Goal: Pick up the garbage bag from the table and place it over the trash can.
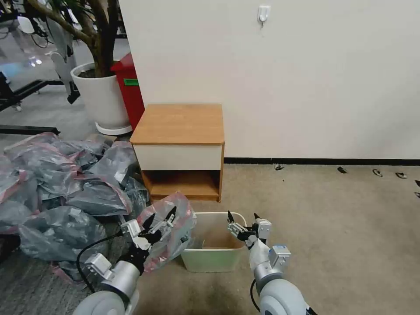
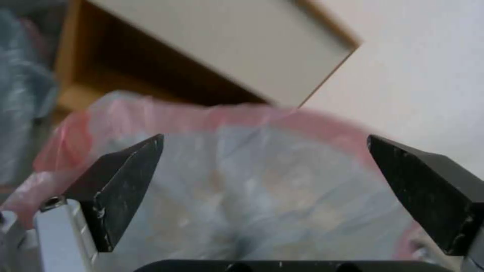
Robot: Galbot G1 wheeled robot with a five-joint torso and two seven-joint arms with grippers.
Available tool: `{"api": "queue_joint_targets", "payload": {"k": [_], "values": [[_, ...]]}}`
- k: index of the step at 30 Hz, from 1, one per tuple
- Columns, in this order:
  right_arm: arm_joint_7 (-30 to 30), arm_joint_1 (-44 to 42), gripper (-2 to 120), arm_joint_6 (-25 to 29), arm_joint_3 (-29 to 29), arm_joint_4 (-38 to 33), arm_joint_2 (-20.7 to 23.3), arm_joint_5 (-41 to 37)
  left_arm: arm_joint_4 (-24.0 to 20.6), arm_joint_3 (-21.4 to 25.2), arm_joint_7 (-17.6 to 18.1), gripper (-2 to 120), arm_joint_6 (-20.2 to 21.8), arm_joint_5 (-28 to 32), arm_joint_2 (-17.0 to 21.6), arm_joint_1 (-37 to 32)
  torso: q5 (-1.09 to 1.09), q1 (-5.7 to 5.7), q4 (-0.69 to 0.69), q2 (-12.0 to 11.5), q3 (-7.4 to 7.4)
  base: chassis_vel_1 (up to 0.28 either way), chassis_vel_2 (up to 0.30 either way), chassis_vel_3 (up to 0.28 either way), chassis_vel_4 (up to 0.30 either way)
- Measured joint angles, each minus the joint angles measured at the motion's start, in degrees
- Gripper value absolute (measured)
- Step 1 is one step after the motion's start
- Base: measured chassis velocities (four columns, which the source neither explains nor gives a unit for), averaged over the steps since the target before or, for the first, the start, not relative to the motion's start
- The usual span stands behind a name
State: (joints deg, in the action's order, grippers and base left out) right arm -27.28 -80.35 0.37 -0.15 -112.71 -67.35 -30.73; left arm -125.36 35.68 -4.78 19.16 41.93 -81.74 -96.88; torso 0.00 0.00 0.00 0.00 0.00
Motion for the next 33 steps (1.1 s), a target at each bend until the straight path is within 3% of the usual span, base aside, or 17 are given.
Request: {"api": "queue_joint_targets", "payload": {"k": [1,5,12,17,33], "values": [[0.0,0.0,99,0.1,0.0,0.1,-0.1,0.0,0.0,-0.2,2.2,100,1.2,-1.8,0.2,0.0,0.00,0.00,0.00,0.0,0.00,0.000,0.000,0.000,0.000],[0.1,-0.1,99,0.2,-0.2,0.4,-0.4,0.1,0.0,-0.7,4.2,100,1.9,-4.1,0.3,0.0,0.00,0.00,0.00,0.0,0.00,0.000,0.000,0.000,0.000],[0.1,0.0,97,0.5,-0.3,1.2,-0.5,0.2,0.0,-1.8,5.0,98,2.1,-7.3,0.4,-0.1,0.00,0.00,0.00,0.0,0.00,0.000,0.000,0.000,0.000],[0.2,0.1,96,0.8,-0.4,1.7,-0.6,0.3,-0.5,-3.0,6.8,97,5.1,-12.0,0.5,0.1,0.00,0.00,0.00,0.0,0.00,0.000,0.000,0.000,0.000],[0.2,-0.7,89,1.5,0.2,2.3,-0.4,0.7,1.8,-5.6,10.7,91,9.6,-9.1,1.8,3.5,0.00,0.00,0.00,0.0,0.00,0.000,0.000,0.000,0.000]]}}
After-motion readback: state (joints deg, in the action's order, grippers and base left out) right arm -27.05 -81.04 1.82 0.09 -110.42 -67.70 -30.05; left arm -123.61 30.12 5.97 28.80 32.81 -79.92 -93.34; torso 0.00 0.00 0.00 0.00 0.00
